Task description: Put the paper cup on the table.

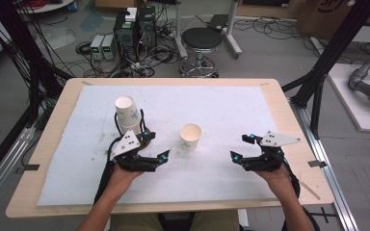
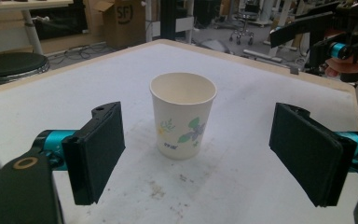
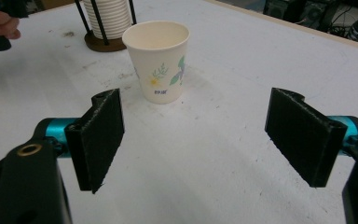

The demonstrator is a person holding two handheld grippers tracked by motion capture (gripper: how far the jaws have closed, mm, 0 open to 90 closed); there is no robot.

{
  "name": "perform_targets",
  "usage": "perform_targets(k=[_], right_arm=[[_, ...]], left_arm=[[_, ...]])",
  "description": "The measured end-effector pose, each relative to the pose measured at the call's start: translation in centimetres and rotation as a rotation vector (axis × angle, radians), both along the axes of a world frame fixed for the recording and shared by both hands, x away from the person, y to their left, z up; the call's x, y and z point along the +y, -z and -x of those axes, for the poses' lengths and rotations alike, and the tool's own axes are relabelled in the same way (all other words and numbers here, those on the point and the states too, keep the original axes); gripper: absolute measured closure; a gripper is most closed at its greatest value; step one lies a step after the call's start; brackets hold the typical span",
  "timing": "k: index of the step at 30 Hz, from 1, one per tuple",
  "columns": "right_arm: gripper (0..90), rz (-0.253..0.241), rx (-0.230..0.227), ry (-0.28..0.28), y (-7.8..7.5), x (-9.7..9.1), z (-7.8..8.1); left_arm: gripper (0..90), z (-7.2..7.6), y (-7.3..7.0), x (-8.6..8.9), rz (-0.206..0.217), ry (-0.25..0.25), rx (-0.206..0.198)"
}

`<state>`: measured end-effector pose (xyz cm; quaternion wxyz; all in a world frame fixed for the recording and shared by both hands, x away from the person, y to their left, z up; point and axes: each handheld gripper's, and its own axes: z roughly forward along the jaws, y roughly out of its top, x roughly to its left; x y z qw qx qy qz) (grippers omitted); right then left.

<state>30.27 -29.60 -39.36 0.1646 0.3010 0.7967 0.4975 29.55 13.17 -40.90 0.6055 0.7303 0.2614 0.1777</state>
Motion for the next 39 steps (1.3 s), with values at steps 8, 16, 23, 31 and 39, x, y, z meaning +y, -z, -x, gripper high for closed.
perform_targets(k=[8, 16, 23, 31, 39], right_arm=[[20.0, 0.014, 0.003, 0.023, 0.2, -0.2, 0.3], [20.0, 0.033, 0.019, 0.058, 0.7, -0.2, 0.2], [20.0, 0.031, -0.007, 0.079, 0.3, -0.1, 0.5], [20.0, 0.034, -0.016, 0.086, 0.3, 0.3, 1.0], [20.0, 0.033, -0.025, 0.087, 0.2, 0.3, 1.1]], left_arm=[[17.6, 1.2, -0.1, 3.8, 0.022, -0.078, -0.010], [17.7, 2.0, 0.0, 7.5, 0.036, -0.155, -0.029], [17.7, 2.2, 0.2, 9.7, 0.061, -0.213, -0.038], [18.0, 2.6, 0.3, 10.6, 0.076, -0.225, -0.046], [18.1, 2.8, 0.3, 10.5, 0.079, -0.224, -0.051]])
